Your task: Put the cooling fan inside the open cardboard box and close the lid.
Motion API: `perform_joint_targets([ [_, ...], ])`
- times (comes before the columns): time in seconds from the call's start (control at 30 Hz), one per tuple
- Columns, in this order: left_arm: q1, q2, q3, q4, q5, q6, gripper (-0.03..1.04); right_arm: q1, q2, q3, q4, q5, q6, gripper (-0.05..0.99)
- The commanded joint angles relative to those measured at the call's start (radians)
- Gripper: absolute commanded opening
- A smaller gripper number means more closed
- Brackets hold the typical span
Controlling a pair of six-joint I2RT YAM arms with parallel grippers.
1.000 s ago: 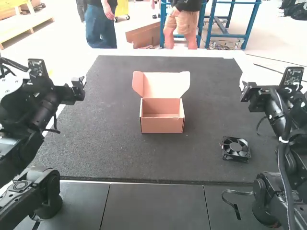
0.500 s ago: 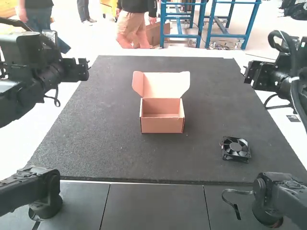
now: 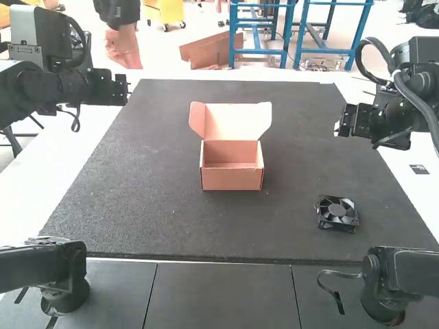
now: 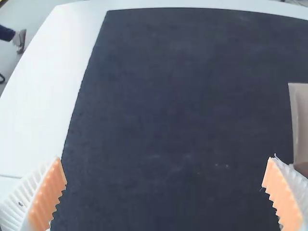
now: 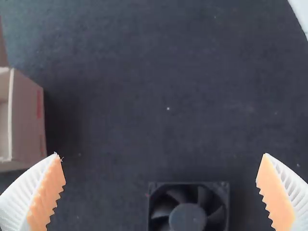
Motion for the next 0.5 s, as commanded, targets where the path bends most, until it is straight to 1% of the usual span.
perform_joint_targets([
  [0.0, -0.003, 0.014, 0.034, -0.018, 0.016, 0.006, 0.97, -0.02, 0.019, 0.035, -0.076, 0.028, -0.093, 0.9],
  [0.03, -0.005, 0.026, 0.037, -0.032, 0.018, 0.007, 0.97, -0.026, 0.033, 0.034, -0.105, 0.047, -0.105, 0.9],
  [0.1, -0.006, 0.042, 0.037, -0.046, 0.018, 0.006, 0.97, -0.04, 0.06, 0.034, -0.156, 0.05, -0.108, 0.9],
  [0.17, -0.006, 0.051, 0.038, -0.061, 0.018, 0.006, 0.97, -0.058, 0.092, 0.03, -0.204, 0.05, -0.136, 0.9],
  [0.27, -0.006, 0.051, 0.038, -0.063, 0.016, 0.006, 0.97, -0.1, 0.145, 0.035, -0.233, 0.053, -0.159, 0.9],
  [0.47, -0.006, 0.054, 0.04, -0.04, 0.018, 0.006, 0.97, -0.218, 0.229, 0.032, -0.239, 0.059, -0.249, 0.9],
])
